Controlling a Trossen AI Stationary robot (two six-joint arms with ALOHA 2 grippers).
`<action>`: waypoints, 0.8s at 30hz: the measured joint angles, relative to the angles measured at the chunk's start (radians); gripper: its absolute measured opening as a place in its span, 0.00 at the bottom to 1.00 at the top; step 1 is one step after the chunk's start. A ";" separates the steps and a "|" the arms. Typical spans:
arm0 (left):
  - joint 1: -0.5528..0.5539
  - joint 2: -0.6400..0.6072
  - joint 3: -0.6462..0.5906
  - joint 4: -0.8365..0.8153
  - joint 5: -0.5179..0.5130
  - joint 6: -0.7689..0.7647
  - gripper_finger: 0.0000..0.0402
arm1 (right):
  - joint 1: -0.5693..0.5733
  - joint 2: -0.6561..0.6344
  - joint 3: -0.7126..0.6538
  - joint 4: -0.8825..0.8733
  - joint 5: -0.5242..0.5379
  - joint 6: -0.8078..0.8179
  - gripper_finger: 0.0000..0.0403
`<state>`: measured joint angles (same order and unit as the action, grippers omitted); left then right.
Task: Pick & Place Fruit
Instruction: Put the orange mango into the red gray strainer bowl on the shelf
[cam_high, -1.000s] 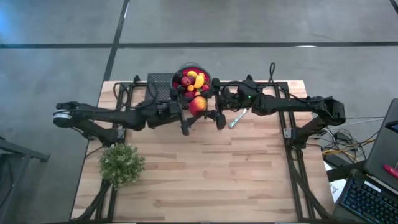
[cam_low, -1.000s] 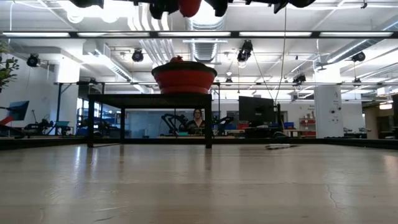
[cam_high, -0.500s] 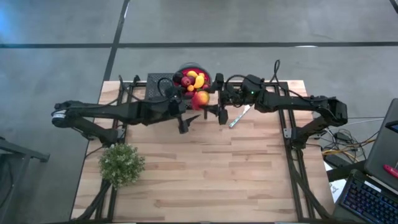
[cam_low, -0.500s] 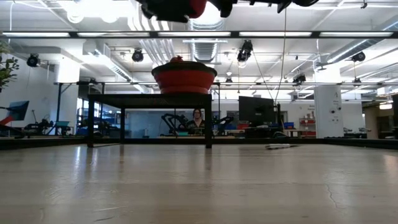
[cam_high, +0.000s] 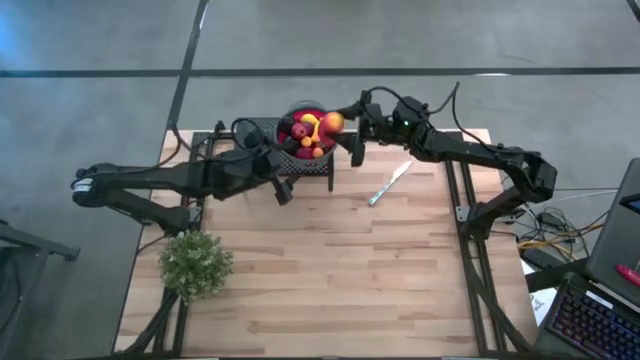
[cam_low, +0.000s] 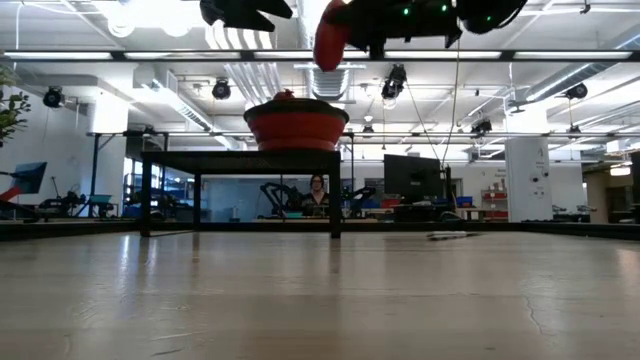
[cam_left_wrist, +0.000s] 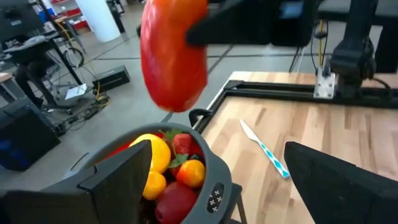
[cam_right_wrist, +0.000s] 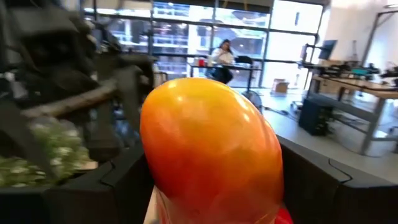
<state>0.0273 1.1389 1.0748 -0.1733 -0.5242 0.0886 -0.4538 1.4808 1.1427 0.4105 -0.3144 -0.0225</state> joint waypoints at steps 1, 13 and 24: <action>0.000 -0.005 0.000 0.000 0.000 -0.008 0.92 | -0.014 0.010 0.000 0.011 0.000 -0.004 0.69; 0.000 -0.071 0.000 0.011 0.001 -0.039 0.92 | -0.105 0.243 0.209 -0.071 -0.002 -0.050 0.71; 0.000 -0.078 0.000 -0.018 0.002 -0.038 0.92 | -0.119 0.352 0.372 -0.276 -0.001 -0.170 0.68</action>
<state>0.0273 1.0607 1.0748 -0.1910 -0.5220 0.0509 -0.5731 1.8324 1.5146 0.1347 -0.3156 -0.1920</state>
